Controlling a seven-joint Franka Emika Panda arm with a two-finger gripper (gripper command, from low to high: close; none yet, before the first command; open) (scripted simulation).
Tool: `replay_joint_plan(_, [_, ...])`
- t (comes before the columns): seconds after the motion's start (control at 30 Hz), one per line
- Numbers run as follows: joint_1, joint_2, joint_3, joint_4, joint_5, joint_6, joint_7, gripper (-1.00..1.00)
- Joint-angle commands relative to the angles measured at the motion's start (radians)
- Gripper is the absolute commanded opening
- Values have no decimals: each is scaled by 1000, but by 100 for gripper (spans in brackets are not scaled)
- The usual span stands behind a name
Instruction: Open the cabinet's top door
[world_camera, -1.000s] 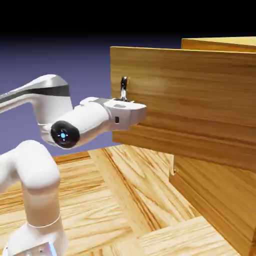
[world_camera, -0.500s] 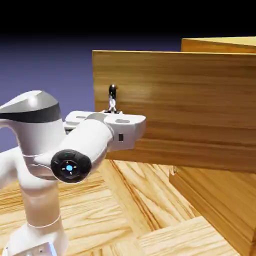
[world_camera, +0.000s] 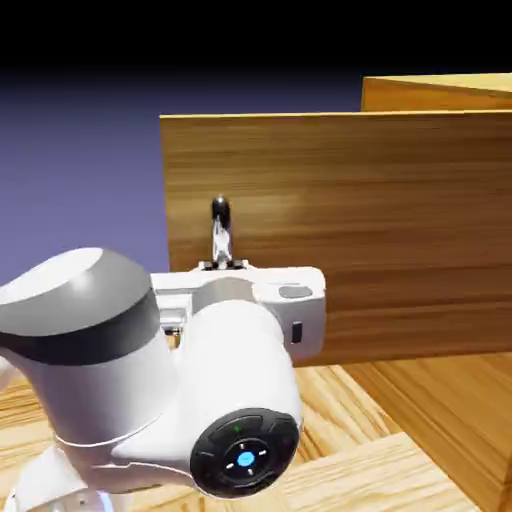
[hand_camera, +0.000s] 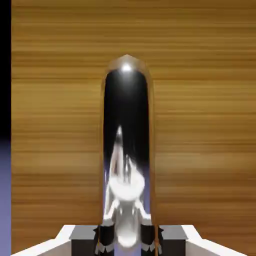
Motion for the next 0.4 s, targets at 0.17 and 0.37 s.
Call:
replay_joint_plan(0.17, [155,4,-38,217,-17,-163,29,-100])
replay_joint_plan(0.37, [308,5,-63,434,-20,-317,64,-100])
